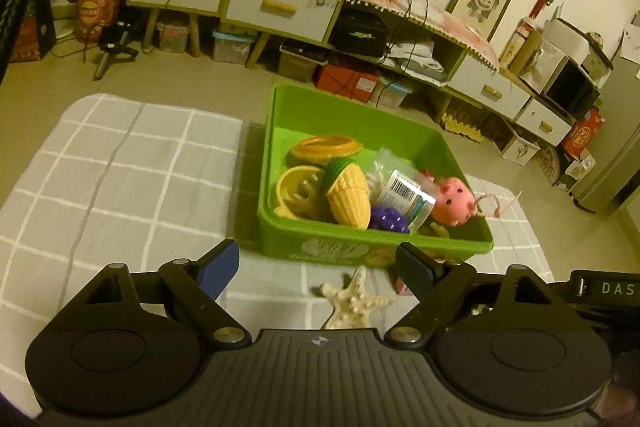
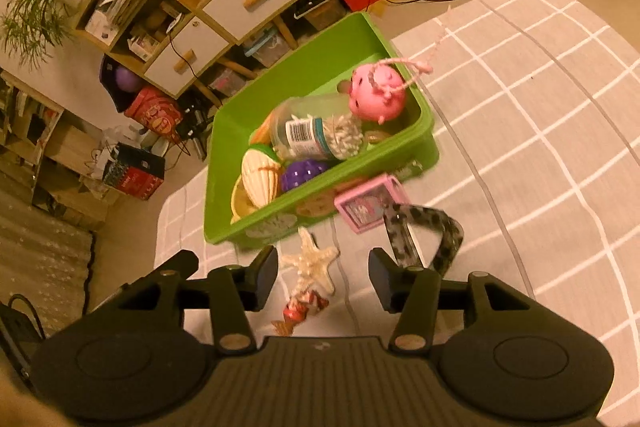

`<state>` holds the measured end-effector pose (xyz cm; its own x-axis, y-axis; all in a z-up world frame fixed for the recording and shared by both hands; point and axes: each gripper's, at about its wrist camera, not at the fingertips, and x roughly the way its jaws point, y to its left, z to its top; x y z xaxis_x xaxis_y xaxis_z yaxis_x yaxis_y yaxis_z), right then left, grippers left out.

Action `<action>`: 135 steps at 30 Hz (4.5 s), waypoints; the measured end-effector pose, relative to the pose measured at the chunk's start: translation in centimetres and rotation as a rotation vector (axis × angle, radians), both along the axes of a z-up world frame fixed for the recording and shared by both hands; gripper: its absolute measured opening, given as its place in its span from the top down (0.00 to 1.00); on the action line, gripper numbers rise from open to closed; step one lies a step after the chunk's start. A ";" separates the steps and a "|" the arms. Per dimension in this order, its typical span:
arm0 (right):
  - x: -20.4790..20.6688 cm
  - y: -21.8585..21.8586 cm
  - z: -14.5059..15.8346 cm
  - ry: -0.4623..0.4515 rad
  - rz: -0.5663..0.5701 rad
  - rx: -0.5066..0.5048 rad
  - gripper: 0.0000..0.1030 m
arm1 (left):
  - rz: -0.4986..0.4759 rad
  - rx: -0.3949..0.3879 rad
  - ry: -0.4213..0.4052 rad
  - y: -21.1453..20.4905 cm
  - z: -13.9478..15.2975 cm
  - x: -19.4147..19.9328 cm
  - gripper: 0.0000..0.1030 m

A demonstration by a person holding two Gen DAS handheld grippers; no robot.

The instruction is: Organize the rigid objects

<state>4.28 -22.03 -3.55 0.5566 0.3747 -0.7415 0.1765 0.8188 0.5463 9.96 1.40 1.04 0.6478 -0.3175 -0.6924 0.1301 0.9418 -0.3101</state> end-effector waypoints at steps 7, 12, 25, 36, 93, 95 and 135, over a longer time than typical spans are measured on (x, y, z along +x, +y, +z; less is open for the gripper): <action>-1.1 0.7 -0.6 0.011 0.021 -0.030 0.73 | -0.008 0.012 0.026 0.9 -0.8 -0.9 0.08; -1.6 1.3 -1.1 0.021 0.029 -0.080 0.66 | -0.026 0.026 0.043 1.2 -1.4 -1.6 0.07; -3.1 2.7 -4.3 0.078 0.085 -0.145 0.58 | -0.072 0.103 0.068 1.7 -4.4 -3.2 0.04; -4.3 3.6 -6.4 0.079 0.139 -0.279 0.53 | -0.130 0.163 0.070 0.9 -7.1 -4.3 0.03; -2.8 2.0 -8.3 -0.167 0.058 -0.539 0.44 | -0.355 0.262 -0.175 -4.4 -9.3 -5.0 0.36; -2.6 2.1 -8.1 -0.170 0.060 -0.529 0.49 | -0.367 0.261 -0.180 -4.7 -9.3 -5.1 0.41; -2.7 1.2 -6.1 -0.074 0.023 -0.152 1.00 | -0.300 0.069 -0.038 -4.2 -7.0 -6.0 0.77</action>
